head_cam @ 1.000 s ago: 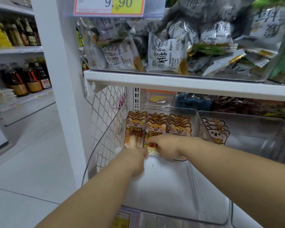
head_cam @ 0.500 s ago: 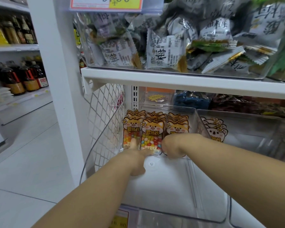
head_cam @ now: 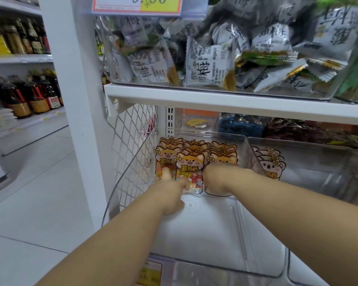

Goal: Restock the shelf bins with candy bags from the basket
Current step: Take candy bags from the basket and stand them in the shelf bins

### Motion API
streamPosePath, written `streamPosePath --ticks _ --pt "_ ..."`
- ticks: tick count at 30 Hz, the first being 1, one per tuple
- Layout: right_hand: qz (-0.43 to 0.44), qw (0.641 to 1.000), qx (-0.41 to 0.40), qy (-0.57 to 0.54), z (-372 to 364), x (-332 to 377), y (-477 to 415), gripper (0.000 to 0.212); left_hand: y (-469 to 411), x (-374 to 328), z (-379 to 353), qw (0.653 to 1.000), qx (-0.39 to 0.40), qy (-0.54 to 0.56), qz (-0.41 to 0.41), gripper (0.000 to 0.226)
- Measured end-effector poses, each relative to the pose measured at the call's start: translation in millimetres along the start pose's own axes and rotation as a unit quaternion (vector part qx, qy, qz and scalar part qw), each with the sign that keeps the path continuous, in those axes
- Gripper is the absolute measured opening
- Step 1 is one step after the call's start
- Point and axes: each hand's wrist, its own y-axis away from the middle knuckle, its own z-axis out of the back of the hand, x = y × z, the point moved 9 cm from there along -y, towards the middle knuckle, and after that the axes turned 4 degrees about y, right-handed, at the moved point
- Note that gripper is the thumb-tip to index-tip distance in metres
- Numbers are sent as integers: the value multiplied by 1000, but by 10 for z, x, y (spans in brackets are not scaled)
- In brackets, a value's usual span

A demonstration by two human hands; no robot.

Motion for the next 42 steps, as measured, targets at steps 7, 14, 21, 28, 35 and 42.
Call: streamPosePath --ticks 7,14,21,28,35,42 --pt "-58 996 -61 -13 158 -127 26 8 56 -57 -46 999 27 -35 -8 69" --pt "-31 997 -65 -6 152 -62 55 18 146 -223 -182 994 85 -66 -24 85" --pt "-23 998 -60 0 212 -36 126 15 177 -232 -127 992 89 -83 -23 84" --pt "9 995 -97 -35 346 13 406 15 228 -166 9 994 73 -86 -10 83" --pt "30 974 -178 -135 592 -110 1191 17 752 -334 319 999 -35 -12 -35 77" --pt "60 929 -252 -264 376 -207 2414 18 1984 -943 397 963 -195 143 -120 55"
